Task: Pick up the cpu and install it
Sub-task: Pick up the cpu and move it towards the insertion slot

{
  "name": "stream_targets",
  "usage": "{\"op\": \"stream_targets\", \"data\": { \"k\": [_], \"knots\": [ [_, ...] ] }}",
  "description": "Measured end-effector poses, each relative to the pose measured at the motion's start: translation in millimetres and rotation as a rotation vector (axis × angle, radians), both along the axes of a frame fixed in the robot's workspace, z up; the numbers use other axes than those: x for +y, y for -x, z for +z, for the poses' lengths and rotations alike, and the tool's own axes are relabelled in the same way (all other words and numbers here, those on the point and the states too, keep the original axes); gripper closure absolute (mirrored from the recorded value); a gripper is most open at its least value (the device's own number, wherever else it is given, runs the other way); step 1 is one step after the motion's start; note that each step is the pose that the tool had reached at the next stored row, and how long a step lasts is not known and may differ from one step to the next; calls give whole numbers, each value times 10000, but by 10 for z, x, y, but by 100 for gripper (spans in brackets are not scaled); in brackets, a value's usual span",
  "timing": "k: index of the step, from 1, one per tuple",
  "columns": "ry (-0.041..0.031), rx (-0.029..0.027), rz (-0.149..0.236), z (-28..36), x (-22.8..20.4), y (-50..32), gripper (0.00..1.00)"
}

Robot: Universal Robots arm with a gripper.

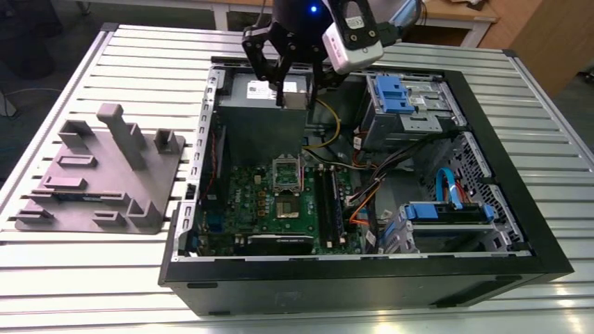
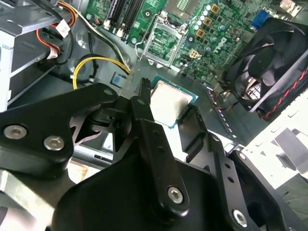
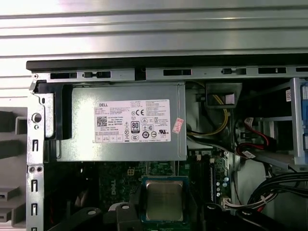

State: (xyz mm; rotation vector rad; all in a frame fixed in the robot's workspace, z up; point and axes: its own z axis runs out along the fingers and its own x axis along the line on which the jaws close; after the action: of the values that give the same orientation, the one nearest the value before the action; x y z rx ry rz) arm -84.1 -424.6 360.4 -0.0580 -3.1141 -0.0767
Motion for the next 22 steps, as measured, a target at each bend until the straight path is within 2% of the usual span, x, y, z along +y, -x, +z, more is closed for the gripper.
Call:
{"op": "stream_targets", "data": {
  "k": [5,13,22],
  "knots": [
    [-2,-70,36,-17,-34,2,53],
    [-1,-91,73,-59,-127,4,53],
    [-3,-91,75,-67,-131,4,53]
  ]
}}
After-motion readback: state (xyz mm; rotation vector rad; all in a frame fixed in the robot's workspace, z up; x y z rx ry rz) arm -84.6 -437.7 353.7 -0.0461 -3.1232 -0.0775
